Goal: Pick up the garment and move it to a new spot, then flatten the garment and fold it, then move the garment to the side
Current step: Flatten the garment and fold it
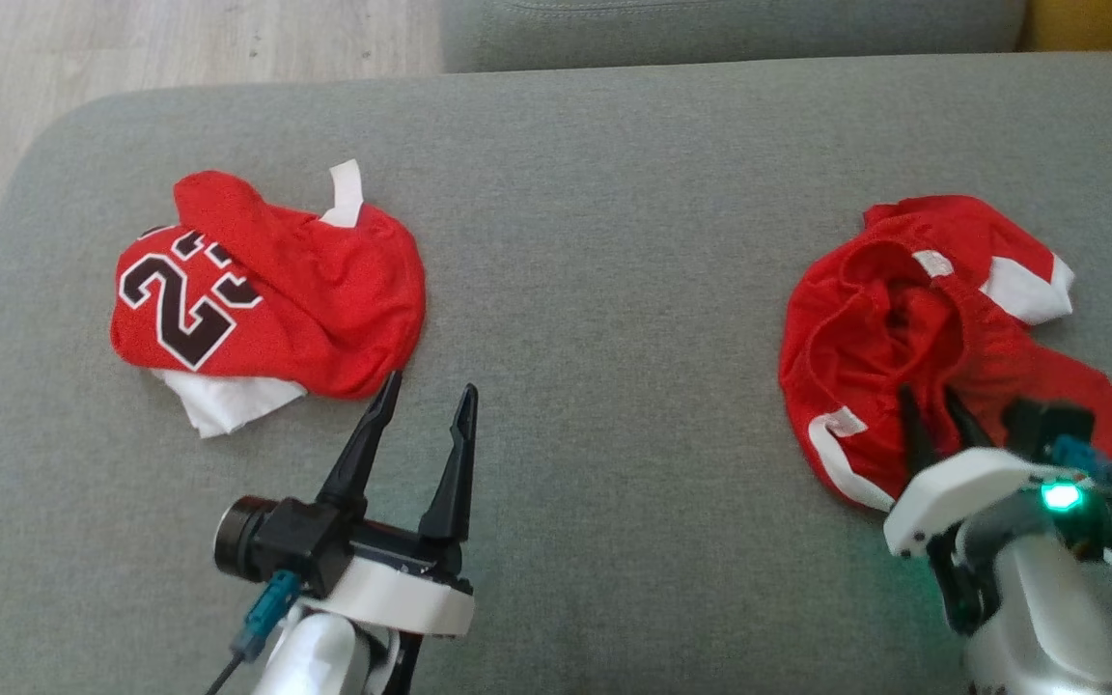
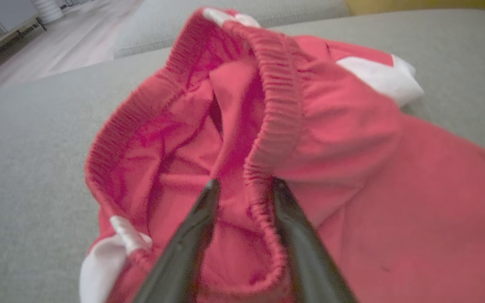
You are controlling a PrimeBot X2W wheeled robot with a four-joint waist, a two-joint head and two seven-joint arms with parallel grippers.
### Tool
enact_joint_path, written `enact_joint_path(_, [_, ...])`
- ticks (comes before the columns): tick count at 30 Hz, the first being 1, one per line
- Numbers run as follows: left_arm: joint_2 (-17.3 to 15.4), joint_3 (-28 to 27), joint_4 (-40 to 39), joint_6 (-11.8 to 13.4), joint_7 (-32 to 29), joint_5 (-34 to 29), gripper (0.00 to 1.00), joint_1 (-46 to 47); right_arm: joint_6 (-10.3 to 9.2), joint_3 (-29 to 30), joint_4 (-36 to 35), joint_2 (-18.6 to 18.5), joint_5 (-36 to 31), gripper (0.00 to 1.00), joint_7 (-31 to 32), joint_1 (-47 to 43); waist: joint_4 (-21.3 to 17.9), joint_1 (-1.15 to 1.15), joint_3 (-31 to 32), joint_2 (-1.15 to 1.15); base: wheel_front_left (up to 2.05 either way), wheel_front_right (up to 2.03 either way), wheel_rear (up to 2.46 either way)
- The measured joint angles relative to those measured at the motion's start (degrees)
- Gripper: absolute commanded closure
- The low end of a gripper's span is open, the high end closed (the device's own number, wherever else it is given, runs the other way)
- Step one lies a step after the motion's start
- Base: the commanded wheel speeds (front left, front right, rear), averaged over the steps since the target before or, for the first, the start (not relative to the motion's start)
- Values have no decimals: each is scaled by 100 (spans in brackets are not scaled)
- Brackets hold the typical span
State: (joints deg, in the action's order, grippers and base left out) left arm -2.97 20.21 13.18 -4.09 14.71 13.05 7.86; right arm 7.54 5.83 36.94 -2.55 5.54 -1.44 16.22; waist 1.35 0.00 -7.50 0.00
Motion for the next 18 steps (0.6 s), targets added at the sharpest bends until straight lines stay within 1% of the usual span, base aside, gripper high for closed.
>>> enact_joint_path(7, [0,3,44,0,0,0,0,3,0,-111,-133,-8,1,100,-323,421,108,0,39,0,0,0,0])
enact_joint_path(13, [0,13,44,5,0,3,0,3,0,-566,-486,-10,19,100,-357,483,212,0,61,0,0,0,0])
enact_joint_path(18, [0,30,37,5,0,29,0,9,0,-1044,-487,-19,-114,100,-198,817,286,0,-29,0,0,0,0])
